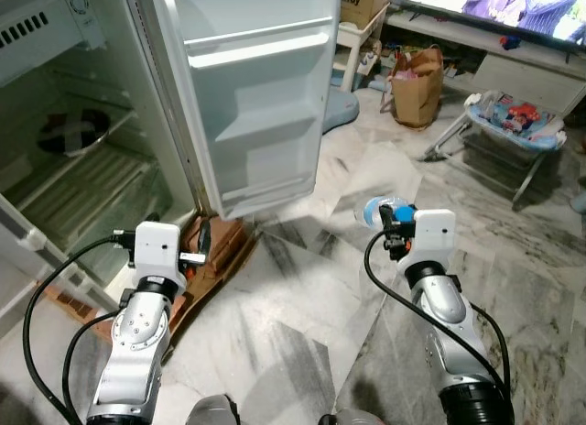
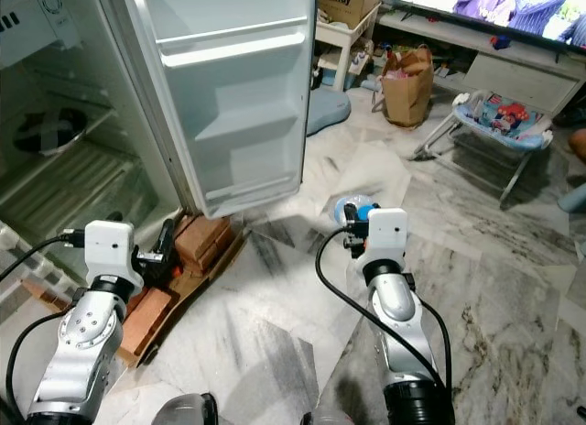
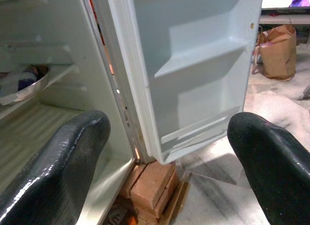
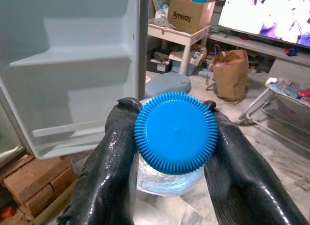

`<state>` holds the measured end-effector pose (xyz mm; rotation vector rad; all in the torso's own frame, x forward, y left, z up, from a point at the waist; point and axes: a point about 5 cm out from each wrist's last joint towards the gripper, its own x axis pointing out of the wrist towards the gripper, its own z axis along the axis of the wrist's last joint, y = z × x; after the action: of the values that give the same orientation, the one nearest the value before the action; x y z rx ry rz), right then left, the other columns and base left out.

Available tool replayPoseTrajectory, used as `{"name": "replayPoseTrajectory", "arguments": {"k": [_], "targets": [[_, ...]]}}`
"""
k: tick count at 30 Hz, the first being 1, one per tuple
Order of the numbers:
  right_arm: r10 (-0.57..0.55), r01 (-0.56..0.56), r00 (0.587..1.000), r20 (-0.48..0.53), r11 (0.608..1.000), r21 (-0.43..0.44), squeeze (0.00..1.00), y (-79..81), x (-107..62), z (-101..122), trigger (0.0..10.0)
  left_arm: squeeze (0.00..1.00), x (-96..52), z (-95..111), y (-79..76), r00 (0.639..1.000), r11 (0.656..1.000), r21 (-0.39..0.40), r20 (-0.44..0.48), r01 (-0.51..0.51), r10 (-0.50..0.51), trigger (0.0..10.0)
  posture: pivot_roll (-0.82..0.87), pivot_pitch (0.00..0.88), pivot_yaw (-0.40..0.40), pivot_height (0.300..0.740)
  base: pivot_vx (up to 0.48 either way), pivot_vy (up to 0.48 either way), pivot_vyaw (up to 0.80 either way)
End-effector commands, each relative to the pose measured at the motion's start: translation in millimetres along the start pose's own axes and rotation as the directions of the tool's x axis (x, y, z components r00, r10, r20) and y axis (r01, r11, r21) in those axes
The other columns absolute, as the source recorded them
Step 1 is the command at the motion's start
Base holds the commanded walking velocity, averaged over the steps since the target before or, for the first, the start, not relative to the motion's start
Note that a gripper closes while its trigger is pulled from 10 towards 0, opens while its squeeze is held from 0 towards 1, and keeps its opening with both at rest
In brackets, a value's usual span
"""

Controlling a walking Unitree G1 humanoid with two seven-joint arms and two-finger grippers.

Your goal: Restocking fridge

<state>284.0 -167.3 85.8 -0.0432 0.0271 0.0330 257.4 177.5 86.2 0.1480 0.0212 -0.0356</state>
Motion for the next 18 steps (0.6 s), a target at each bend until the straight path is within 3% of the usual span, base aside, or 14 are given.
{"name": "replayPoseTrajectory", "arguments": {"k": [1, 18], "targets": [[0.010, -0.011, 0.999, 0.036, 1.000, 0.001, 0.00, 0.4, 1.2, 5.9, 10.0, 0.00, 0.6, 2.5, -1.0, 1.000, 1.000, 0.003, 0.010, 0.012, -0.012, 10.0, 0.06, 0.090, -0.040, 0.740, 0.311, 0.000, 0.00], [0.028, -0.029, 0.999, 0.034, 1.000, 0.007, 0.00, 2.4, -1.1, 4.1, 10.0, 0.00, 1.8, 2.3, -3.3, 1.000, 1.000, -0.002, 0.007, 0.018, -0.018, 10.0, 0.05, 0.093, -0.037, 0.740, 0.309, 0.000, 0.46]]}}
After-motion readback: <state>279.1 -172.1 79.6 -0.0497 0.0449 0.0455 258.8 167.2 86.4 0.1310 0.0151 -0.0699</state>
